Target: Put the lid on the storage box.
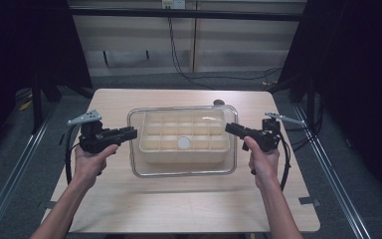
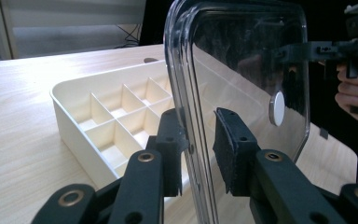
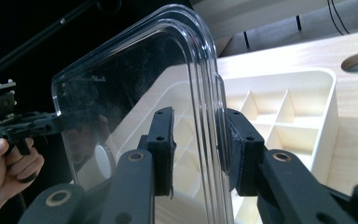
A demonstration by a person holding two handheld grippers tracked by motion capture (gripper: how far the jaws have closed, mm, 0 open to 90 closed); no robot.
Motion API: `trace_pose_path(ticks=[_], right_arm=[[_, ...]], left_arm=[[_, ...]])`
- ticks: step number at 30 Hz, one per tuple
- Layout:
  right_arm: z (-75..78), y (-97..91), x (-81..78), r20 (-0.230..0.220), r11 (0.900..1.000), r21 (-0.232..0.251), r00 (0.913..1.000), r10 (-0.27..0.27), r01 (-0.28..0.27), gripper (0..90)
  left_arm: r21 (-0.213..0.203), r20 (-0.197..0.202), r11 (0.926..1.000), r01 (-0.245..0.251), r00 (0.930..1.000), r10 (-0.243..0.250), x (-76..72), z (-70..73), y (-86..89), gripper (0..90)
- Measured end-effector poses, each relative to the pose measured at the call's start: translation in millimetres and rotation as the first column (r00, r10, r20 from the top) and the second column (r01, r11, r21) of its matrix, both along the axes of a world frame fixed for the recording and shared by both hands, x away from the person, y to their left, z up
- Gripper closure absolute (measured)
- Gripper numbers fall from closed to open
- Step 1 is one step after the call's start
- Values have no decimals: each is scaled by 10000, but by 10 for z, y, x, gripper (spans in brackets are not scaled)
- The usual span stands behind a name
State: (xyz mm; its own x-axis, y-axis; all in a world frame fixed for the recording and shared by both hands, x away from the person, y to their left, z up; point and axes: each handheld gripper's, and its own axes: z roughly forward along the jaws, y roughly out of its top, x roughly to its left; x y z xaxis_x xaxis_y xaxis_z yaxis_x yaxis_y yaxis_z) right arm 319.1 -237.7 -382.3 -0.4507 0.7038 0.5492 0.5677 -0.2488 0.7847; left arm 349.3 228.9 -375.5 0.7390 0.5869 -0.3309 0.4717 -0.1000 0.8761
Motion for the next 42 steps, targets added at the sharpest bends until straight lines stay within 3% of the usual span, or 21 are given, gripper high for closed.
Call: trace_pose_path(ticks=[5, 12, 18, 29, 42], right_arm=[[43, -7, 89, 84, 9995, 285, 9999, -101, 99, 661], [128, 23, 157, 228, 9997, 212, 9996, -135, 130, 661], [71, 45, 250, 1, 9995, 163, 9996, -277, 277, 662], [140, 20, 464, -76, 9980, 432, 9990, -449, 452, 661], [37, -29, 618, -361, 9969, 529, 9978, -558, 576, 661]], left_arm=[[248, 286, 9997, -32, 9996, 25, 45, 88, -9, 723], [148, 351, 9999, -13, 9994, 8, 167, 116, 11, 722], [188, 83, 9998, -90, 9999, 88, 305, 47, 13, 719], [271, 177, 9990, -345, 9993, 341, 521, 222, -43, 719], [216, -130, 9988, -438, 9989, 441, 687, 160, -97, 719]])
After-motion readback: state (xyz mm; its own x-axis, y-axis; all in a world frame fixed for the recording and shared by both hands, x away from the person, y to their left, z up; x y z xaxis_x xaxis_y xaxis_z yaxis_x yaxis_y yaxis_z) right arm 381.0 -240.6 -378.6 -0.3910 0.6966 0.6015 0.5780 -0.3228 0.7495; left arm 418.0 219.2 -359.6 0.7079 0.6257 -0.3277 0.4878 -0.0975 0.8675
